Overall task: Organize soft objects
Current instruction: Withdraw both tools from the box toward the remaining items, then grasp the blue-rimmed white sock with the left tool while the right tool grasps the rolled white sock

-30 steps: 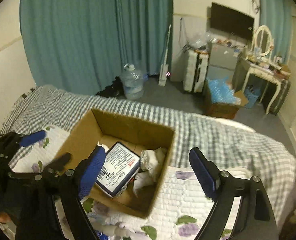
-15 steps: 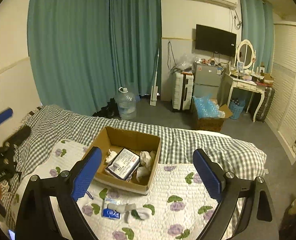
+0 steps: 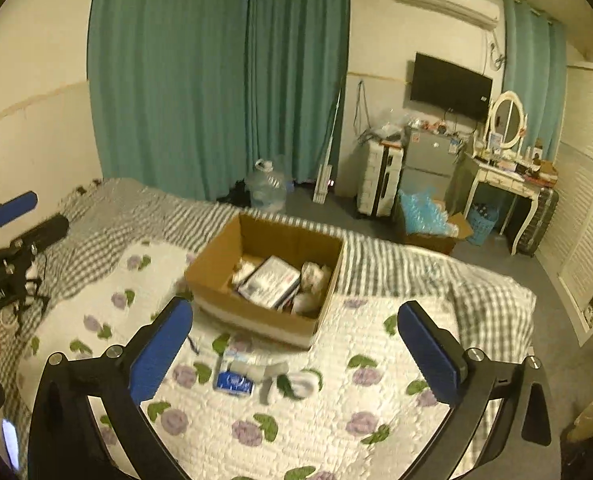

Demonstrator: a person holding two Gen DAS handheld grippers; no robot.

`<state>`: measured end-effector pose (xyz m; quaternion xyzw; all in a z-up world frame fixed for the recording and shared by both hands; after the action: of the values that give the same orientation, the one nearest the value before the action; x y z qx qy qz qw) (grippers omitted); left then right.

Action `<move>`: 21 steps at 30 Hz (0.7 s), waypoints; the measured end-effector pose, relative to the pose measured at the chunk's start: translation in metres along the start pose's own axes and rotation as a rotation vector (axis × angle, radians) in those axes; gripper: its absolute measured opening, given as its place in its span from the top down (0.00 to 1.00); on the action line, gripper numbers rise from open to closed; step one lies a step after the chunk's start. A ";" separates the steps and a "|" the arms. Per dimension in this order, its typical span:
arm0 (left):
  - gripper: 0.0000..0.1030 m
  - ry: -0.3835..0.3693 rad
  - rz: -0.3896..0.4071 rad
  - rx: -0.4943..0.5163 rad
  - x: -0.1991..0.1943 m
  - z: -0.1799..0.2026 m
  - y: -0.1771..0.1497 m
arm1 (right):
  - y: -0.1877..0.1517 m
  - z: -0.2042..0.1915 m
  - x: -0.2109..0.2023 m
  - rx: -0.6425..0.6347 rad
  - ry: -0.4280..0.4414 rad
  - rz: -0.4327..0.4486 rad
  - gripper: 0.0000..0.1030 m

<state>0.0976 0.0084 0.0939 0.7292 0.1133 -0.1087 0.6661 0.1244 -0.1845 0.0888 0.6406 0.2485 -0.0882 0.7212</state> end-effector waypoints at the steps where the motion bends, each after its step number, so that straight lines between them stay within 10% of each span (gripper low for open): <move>1: 0.19 -0.009 -0.013 -0.010 0.006 -0.002 -0.008 | -0.007 -0.001 0.007 -0.003 0.001 -0.015 0.00; 21: 0.18 0.005 -0.515 -0.065 0.147 0.015 -0.198 | -0.166 0.018 0.209 0.066 0.038 -0.402 0.00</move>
<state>0.1761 0.0138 -0.1402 0.6549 0.3003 -0.2692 0.6391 0.2345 -0.1890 -0.1551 0.6030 0.3818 -0.2263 0.6629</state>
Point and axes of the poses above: each gripper's, at about its wrist camera, not at the fingertips, and x roughly the way its jaws point, z to its right, y to its top, the point moved 1 cm from there along x, roughly the way its jaws point, and after that the axes turned 7 degrees about z, right-handed, at the moved point
